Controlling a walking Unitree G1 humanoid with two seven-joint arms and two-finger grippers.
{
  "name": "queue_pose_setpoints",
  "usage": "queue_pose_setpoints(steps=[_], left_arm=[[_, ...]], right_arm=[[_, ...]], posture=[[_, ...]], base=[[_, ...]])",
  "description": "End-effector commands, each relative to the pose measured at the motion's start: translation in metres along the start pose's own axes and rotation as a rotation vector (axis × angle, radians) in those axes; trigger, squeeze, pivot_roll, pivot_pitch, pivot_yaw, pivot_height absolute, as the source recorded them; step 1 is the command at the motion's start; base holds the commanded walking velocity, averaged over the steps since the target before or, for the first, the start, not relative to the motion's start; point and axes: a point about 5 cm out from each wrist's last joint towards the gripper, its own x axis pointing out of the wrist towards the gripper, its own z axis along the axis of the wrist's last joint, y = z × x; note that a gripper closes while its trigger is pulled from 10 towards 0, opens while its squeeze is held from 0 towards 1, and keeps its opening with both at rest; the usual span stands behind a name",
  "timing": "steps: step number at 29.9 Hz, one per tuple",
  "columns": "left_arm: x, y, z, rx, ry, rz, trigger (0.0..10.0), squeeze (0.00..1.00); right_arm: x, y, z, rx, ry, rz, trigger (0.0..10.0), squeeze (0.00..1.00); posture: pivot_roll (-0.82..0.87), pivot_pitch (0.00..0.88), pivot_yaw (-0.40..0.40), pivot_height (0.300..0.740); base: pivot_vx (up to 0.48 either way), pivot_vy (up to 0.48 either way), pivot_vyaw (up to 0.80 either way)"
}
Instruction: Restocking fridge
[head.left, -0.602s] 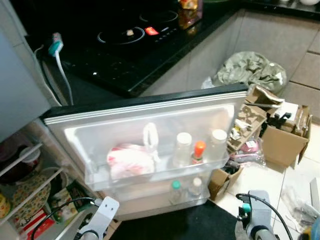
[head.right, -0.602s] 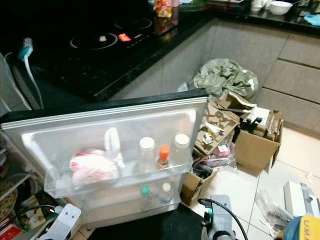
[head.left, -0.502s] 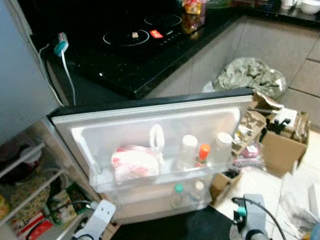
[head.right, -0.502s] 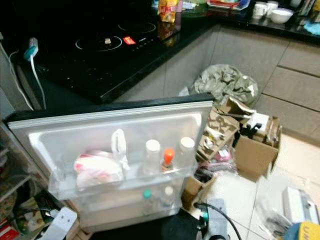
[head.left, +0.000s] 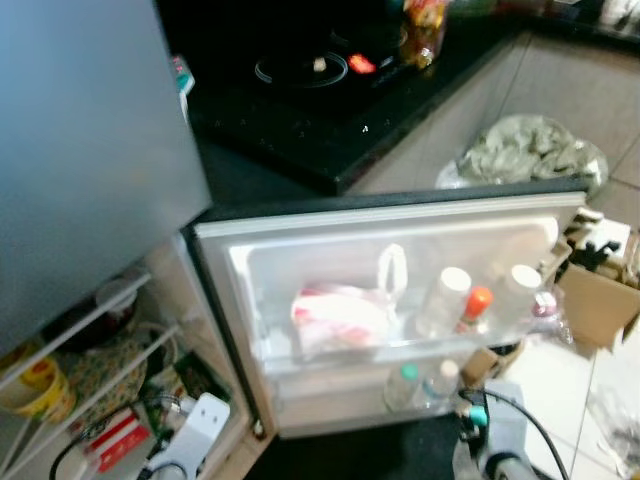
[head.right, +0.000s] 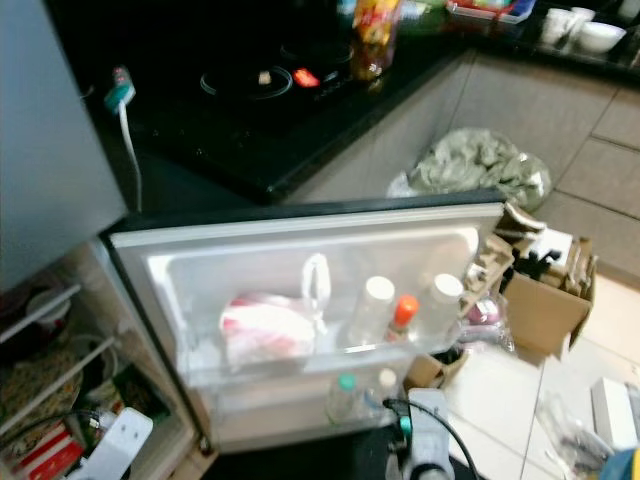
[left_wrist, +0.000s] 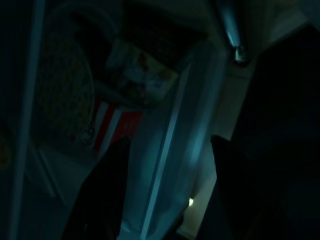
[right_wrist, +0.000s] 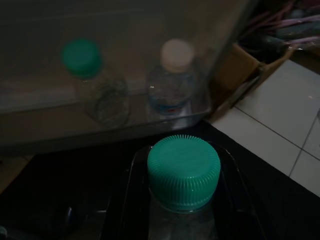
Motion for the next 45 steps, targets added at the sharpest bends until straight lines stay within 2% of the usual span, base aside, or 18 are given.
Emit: queue_pose_setpoints(steps=[1,13,25,37,45], left_arm=[[-0.002,0.002,-0.007,0.001,0.024,0.001,10.0,0.0],[-0.002,-0.001,-0.007,0.003,0.021,-0.004,10.0,0.0],[-0.002,-0.003,-0.006,0.005,0.018,-0.007,10.0,0.0],[-0.003,-0.002,-0.006,0.007,0.014,-0.007,10.0,0.0],[-0.003,-0.002,-0.008,0.008,0.021,-0.01,10.0,0.0]], right_arm=[[0.0,0.002,0.002,-0.004,-0.015,0.004,10.0,0.0],[0.001,0.002,0.005,-0.006,-0.028,0.006,10.0,0.0],[0.006,0.008,0.026,-0.005,-0.106,0.036,10.0,0.0],[0.006,0.01,0.022,-0.008,-0.09,0.038,10.0,0.0],[0.006,0.009,0.023,-0.011,-0.094,0.04,10.0,0.0]], posture=[[0.04,0.0,-0.014,0.74],[0.04,0.0,-0.014,0.74],[0.04,0.0,-0.015,0.74],[0.04,0.0,-0.017,0.7],[0.04,0.0,-0.016,0.655]], base=[[0.0,0.0,0.0],[0.0,0.0,0.0],[0.0,0.0,0.0],[0.0,0.0,0.0],[0.0,0.0,0.0]])
